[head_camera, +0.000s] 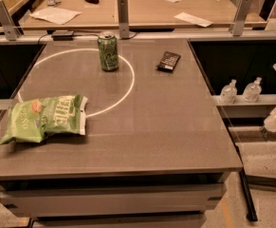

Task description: Move green can near green jalapeno chip bag

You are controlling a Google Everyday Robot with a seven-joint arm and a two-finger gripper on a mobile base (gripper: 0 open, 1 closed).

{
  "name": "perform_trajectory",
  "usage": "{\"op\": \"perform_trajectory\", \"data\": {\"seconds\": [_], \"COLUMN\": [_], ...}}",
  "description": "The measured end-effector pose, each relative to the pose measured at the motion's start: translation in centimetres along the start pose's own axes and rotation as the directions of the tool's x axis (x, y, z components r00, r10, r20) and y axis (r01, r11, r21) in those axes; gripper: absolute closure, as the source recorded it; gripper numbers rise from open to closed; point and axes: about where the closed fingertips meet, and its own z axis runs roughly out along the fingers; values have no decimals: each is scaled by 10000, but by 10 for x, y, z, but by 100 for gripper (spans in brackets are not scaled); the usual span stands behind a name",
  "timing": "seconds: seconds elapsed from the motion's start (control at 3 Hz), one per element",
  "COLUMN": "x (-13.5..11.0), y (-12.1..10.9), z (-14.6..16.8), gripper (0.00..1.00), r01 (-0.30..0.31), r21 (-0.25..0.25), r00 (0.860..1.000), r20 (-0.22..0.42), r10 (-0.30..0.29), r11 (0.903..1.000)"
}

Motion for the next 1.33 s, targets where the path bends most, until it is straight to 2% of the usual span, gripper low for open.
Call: {"op": "perform_trajectory", "data": {"seconds": [0.33, 0.67, 1.0, 1.33], "x": [19, 6, -19, -26], "y": [-13, -14, -3, -4], "z": [11, 11, 10, 16], "gripper": [0, 0, 0, 0], "r01": [-991, -1329, -1364, -1334], "r21": [-471, -1404, -2277, -2271], "r00": [9686, 8688, 7910, 7927], "r20": [2245, 4599, 5609, 5598], "r10": [1072, 1835, 2444, 2414], "r11": [9940, 9811, 9641, 9647]}}
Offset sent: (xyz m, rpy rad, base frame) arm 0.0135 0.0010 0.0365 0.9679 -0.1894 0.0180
